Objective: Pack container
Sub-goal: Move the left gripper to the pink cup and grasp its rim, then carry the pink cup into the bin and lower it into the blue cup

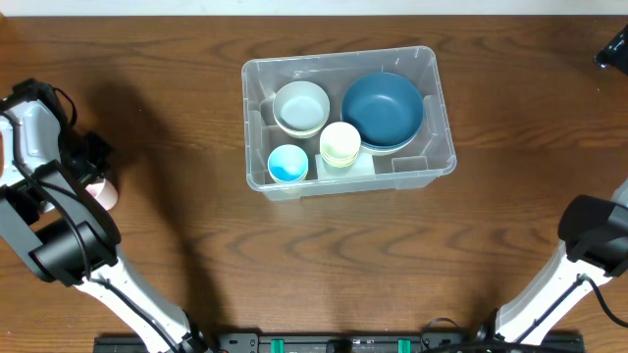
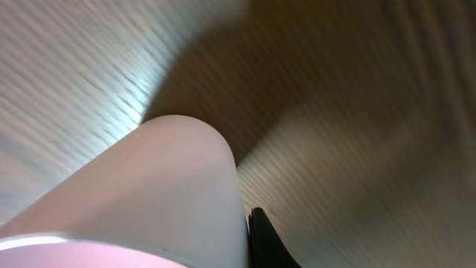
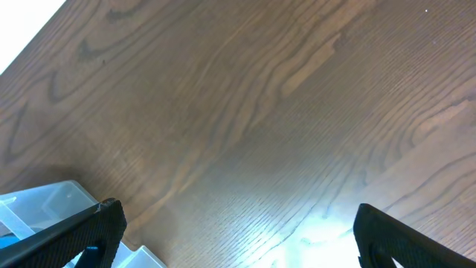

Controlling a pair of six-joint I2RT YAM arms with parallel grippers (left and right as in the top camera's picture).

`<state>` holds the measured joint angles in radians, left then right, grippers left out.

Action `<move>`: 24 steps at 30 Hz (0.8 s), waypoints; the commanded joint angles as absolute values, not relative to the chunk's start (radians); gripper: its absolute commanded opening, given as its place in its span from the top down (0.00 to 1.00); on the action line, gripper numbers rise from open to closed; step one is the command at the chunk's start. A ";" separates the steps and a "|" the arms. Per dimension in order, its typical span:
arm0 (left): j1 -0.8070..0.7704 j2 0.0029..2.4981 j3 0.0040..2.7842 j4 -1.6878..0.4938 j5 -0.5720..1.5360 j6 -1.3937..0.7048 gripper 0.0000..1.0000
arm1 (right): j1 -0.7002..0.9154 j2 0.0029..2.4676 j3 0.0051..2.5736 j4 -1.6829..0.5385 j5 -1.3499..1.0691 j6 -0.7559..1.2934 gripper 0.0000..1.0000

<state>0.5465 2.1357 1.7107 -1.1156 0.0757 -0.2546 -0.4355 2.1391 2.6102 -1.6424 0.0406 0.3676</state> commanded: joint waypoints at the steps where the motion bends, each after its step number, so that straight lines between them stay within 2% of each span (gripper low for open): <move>1: 0.530 2.035 1.748 -1.132 0.218 -0.212 0.94 | -0.439 2.138 2.616 -1.645 0.045 0.381 0.01; 6: 0.454 1.868 1.779 -1.139 0.478 -0.120 0.94 | -0.439 2.138 2.616 -1.645 0.045 0.381 0.01; 9: 0.364 1.740 1.780 -1.135 0.496 -0.096 0.94 | -0.439 2.138 2.616 -1.645 0.044 0.381 0.01; 14: 0.115 1.537 1.780 -1.106 0.495 0.012 0.94 | -0.439 2.138 2.616 -1.645 0.044 0.381 0.01; 20: -0.231 1.456 1.780 -1.088 0.229 0.030 0.94 | -0.437 2.138 2.616 -1.645 0.044 0.381 0.01; 24: -0.377 1.489 1.763 -1.090 0.121 0.030 0.94 | -0.439 2.138 2.616 -1.645 0.045 0.381 0.01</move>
